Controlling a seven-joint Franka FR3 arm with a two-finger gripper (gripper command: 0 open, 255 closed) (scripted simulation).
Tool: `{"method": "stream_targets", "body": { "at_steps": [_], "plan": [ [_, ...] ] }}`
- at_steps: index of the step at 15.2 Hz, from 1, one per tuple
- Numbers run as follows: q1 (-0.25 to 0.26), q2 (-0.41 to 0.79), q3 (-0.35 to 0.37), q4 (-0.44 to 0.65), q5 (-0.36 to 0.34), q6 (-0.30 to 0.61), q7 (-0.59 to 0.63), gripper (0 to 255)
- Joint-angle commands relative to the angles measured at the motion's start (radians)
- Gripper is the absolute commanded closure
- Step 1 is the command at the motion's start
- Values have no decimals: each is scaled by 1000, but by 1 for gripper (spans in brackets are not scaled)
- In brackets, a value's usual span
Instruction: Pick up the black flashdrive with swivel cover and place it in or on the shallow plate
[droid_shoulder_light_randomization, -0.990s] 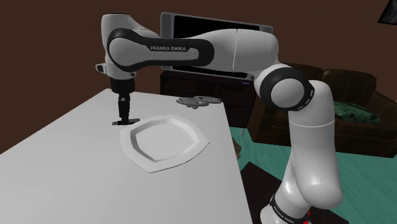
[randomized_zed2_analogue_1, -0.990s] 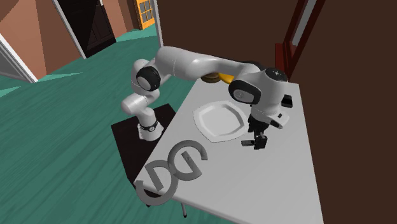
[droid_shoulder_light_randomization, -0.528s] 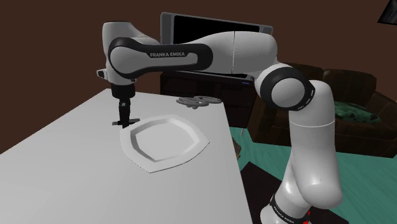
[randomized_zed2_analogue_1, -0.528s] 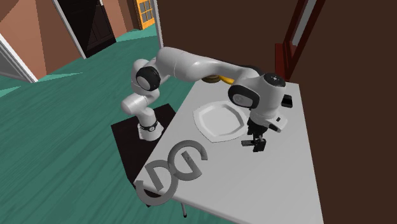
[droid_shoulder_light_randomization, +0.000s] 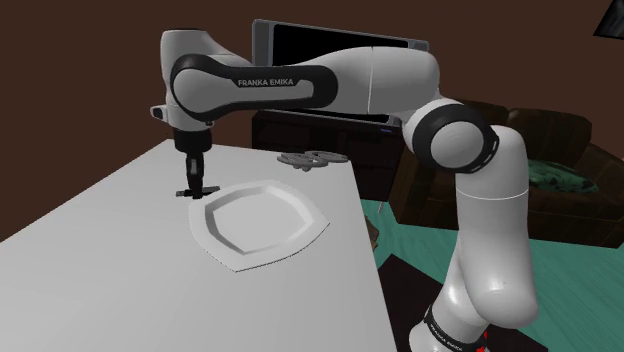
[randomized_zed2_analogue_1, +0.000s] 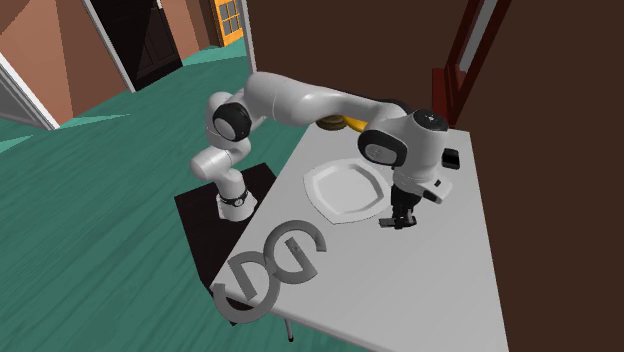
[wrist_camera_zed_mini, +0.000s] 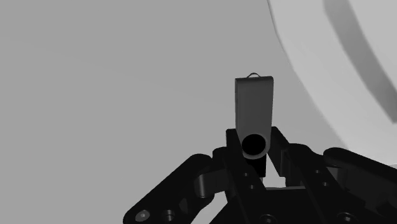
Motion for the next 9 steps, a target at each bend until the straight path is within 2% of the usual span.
{"method": "stream_targets", "body": {
  "at_steps": [1,5,9],
  "plan": [
    [-4,3,-4,-13,-2,2,-1,255],
    [-2,3,-3,-15,-2,4,2,255],
    [0,20,-4,54,-4,-48,0,255]
  ]
}}
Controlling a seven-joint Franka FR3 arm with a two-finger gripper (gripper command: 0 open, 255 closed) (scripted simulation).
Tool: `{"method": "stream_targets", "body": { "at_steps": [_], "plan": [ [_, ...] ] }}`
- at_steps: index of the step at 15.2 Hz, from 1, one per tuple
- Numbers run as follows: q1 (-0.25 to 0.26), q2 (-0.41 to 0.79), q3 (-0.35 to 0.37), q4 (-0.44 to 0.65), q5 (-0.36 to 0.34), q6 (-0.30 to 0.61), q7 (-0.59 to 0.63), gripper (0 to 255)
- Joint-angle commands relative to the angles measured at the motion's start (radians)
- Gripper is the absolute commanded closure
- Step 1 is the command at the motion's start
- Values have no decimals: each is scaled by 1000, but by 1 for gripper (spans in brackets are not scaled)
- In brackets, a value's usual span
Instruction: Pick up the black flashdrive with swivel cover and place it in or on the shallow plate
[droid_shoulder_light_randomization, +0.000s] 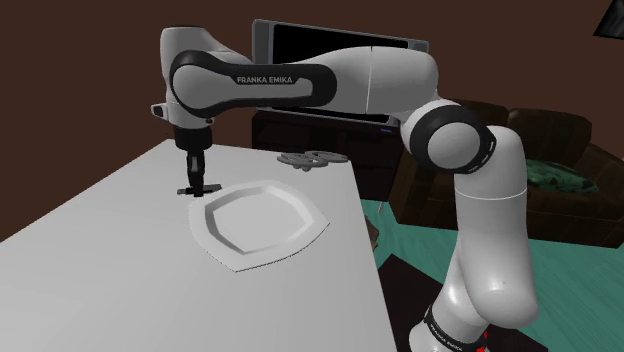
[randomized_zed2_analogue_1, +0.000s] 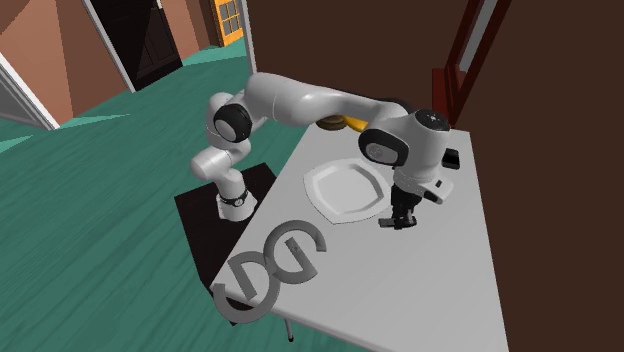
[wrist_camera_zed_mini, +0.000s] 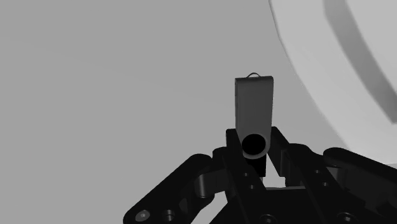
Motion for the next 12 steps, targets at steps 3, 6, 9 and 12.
{"method": "stream_targets", "body": {
  "at_steps": [3,6,9,12],
  "plan": [
    [4,17,-1,78,-3,-64,0,255],
    [8,30,0,138,-5,-111,1,255],
    [13,47,0,206,-8,-162,1,255],
    [20,71,-1,286,-12,-218,1,255]
  ]
}}
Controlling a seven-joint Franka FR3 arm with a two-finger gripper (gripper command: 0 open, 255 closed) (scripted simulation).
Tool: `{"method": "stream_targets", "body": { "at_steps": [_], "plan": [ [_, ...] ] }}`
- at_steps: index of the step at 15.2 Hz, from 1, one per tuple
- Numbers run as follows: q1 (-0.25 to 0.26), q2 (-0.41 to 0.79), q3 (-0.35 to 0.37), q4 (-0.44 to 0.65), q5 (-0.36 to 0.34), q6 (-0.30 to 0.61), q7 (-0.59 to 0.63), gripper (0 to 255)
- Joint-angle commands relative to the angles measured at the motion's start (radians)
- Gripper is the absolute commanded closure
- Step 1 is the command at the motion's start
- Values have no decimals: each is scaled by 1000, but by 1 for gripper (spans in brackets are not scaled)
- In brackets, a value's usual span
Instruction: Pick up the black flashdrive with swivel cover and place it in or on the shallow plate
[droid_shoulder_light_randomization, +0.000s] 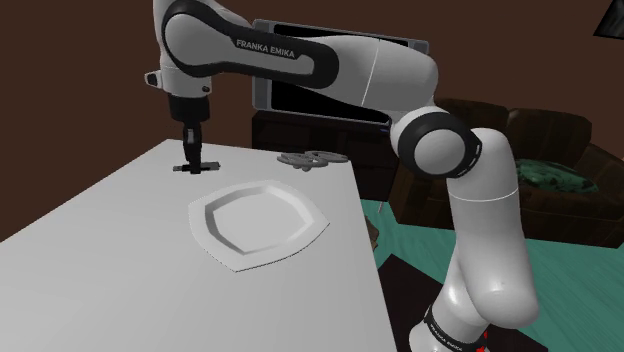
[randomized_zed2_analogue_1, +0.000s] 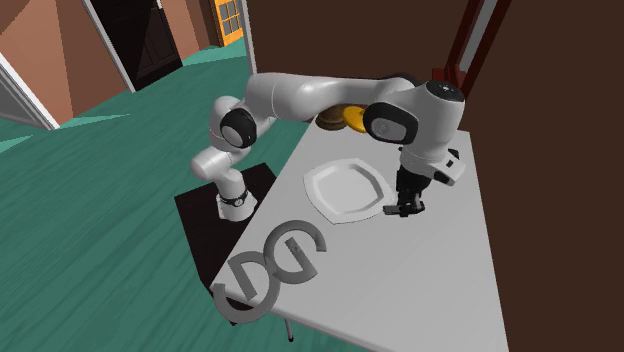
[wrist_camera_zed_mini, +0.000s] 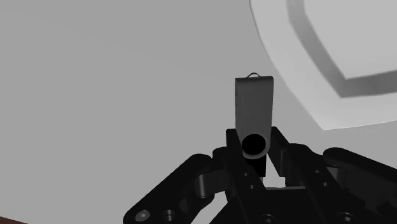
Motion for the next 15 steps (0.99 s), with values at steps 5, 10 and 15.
{"method": "stream_targets", "body": {
  "at_steps": [5,10,15],
  "plan": [
    [-14,-163,10,-202,25,40,11,255],
    [-24,-402,20,-520,69,123,20,255],
    [-17,-608,26,-755,111,157,28,255]
  ]
}}
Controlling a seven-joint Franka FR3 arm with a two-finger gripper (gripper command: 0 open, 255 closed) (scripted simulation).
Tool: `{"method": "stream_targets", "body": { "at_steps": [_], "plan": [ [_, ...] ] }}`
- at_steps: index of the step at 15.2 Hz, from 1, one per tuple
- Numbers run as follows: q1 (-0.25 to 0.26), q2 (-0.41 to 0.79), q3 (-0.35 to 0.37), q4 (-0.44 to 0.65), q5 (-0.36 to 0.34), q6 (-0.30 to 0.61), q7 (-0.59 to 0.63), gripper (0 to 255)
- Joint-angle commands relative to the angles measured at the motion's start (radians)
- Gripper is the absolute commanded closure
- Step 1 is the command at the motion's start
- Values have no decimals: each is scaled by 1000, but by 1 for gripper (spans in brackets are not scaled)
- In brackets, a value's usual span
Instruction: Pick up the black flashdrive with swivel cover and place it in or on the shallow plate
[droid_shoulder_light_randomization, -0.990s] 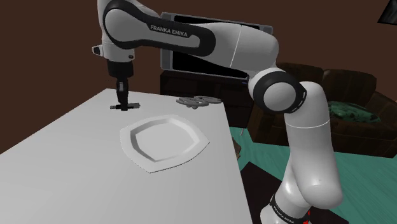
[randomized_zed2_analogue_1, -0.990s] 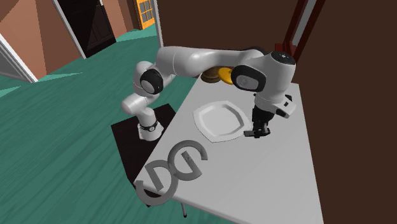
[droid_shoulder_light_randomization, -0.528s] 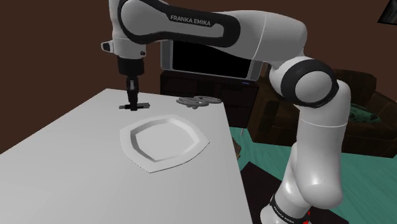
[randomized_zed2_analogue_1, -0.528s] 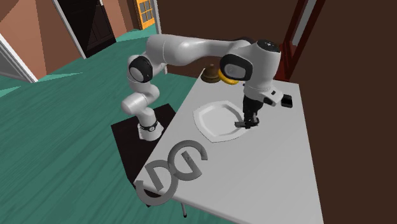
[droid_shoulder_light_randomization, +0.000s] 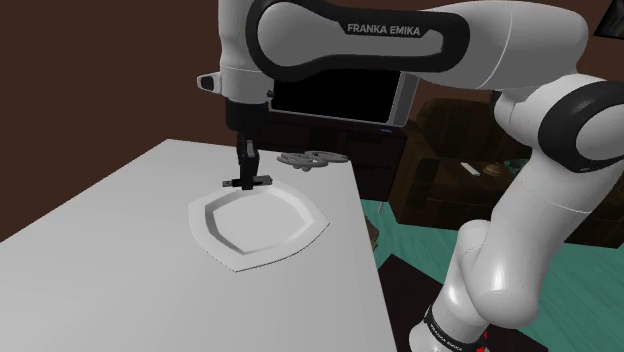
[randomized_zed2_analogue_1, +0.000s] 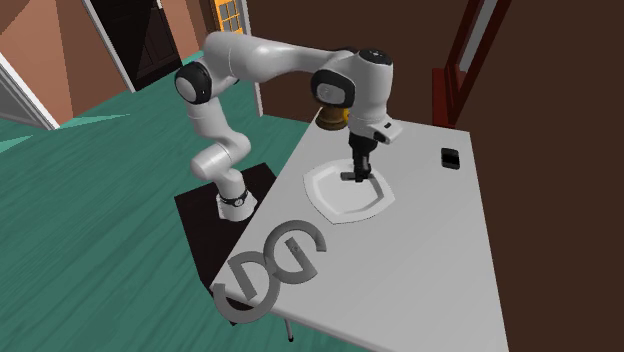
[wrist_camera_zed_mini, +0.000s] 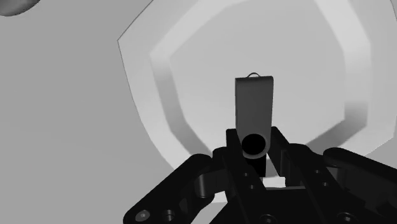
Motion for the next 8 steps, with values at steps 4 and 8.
{"method": "stream_targets", "body": {
  "at_steps": [4,8],
  "plan": [
    [6,-103,1,-140,22,39,1,255],
    [7,-108,2,-199,23,93,0,255]
  ]
}}
